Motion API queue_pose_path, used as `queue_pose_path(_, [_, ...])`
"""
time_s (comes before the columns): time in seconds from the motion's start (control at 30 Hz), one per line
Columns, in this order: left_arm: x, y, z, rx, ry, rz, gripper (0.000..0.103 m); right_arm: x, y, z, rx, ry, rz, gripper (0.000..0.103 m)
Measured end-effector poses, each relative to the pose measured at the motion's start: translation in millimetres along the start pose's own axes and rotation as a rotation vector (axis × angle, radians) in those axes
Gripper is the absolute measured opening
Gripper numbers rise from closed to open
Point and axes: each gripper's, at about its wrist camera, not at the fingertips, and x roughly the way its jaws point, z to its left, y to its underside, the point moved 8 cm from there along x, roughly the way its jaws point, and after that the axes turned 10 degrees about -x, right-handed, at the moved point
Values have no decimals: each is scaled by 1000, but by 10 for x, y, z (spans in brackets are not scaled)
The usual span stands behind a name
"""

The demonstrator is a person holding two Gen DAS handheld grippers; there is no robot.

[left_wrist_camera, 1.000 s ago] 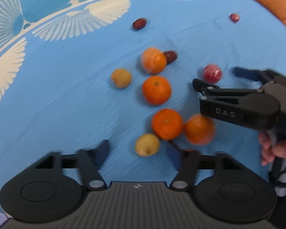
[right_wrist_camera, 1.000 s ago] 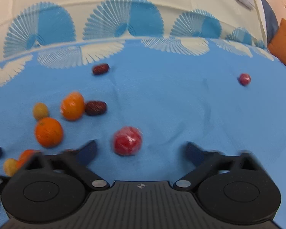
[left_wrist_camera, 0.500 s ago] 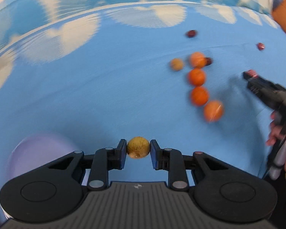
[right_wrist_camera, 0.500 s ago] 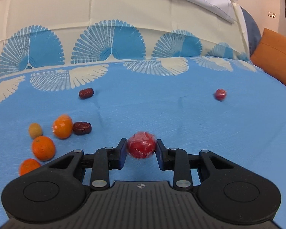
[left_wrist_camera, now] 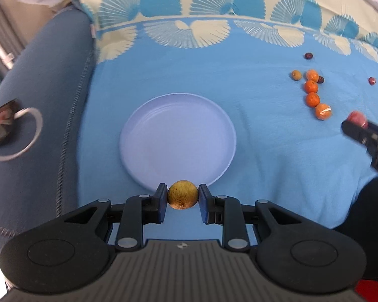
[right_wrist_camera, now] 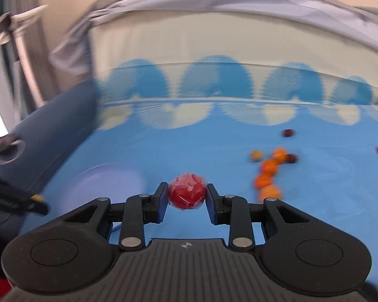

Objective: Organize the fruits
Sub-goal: 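Carry both fruits to the plate and open both tools to release them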

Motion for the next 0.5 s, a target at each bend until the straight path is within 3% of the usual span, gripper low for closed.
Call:
queue_pose_path(0.27, [-224, 393, 326, -67, 11, -15, 29, -153, 13, 770, -117, -75, 55, 33])
queue_pose_path(0.5, [-195, 526, 502, -119, 29, -16, 29, -245, 75, 1067, -187, -77, 75, 33])
